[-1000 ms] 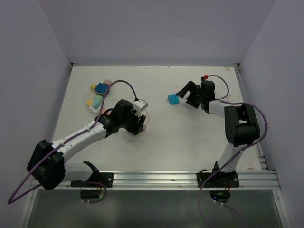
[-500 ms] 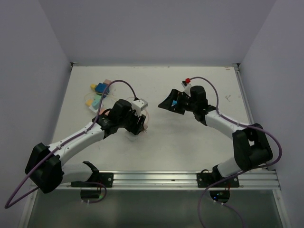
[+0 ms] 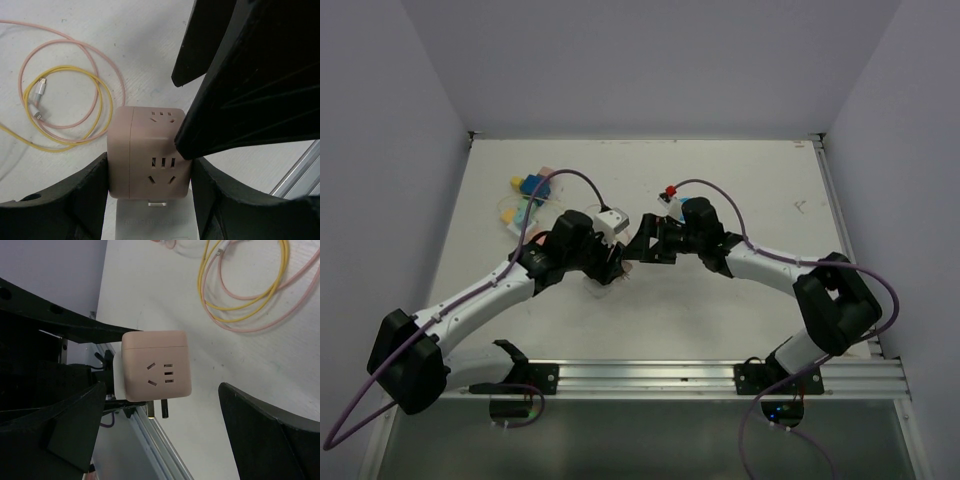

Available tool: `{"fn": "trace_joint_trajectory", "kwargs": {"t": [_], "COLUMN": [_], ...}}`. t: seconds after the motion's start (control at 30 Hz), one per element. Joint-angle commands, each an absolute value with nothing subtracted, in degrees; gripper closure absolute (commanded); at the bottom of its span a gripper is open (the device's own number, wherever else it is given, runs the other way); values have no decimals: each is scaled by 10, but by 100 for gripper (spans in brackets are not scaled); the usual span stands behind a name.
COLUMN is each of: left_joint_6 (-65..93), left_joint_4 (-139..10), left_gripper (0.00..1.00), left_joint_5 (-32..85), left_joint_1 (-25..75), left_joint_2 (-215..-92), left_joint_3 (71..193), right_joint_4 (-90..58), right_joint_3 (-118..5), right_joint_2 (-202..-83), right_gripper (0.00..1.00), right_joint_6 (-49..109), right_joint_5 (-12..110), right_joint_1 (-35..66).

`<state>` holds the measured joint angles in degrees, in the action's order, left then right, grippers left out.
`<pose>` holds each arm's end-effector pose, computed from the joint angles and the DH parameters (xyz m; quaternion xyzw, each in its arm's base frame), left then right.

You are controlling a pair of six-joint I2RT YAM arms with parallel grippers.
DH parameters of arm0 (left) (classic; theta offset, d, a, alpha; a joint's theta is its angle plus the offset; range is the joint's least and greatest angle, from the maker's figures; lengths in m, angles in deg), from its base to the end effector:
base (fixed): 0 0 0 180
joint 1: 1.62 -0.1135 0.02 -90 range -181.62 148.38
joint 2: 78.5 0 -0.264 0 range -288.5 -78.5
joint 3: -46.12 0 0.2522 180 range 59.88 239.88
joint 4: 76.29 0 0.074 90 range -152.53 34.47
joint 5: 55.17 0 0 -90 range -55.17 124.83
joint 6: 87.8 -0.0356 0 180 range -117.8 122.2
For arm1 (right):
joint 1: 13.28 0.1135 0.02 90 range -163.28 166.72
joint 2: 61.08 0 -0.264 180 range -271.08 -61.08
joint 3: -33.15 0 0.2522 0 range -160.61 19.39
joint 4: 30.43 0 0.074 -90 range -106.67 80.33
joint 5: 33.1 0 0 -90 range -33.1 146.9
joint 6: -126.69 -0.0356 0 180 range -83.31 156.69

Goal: Pull the plug off the socket

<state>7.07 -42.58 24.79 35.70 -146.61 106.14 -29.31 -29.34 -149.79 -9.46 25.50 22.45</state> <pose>0.1971 -0.1581 0.2503 0.2884 0.8631 -0.2209 0.3508 0.2595 0.2095 0.2181 -0.0655 0.8317 0.5026 0.2267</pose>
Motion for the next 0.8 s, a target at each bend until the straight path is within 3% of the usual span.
{"fn": "trace_joint_trajectory", "kwargs": {"t": [0.0,0.47,0.57,0.63,0.67,0.77], "left_joint_6": [61,52,52,51,51,51], "left_joint_4": [-468,-484,-485,-485,-486,-486], "left_gripper": [100,100,100,100,100,100], "left_joint_5": [233,198,194,194,194,199], "left_joint_1": [361,361,360,361,360,360], "left_joint_2": [-1446,-1427,-1425,-1424,-1424,-1423], "left_joint_3": [1062,1055,1053,1053,1052,1052], "right_joint_4": [-319,-335,-336,-340,-346,-347], "right_joint_3": [-319,-335,-336,-336,-336,-337], "right_joint_2": [-1510,-1548,-1549,-1549,-1551,-1551], "right_gripper": [1,5,12,22,34,44], "right_joint_6": [-104,-102,-100,-101,-107,-108], "right_joint_5": [235,175,172,163,153,145], "right_joint_1": [237,250,250,250,250,250]}}
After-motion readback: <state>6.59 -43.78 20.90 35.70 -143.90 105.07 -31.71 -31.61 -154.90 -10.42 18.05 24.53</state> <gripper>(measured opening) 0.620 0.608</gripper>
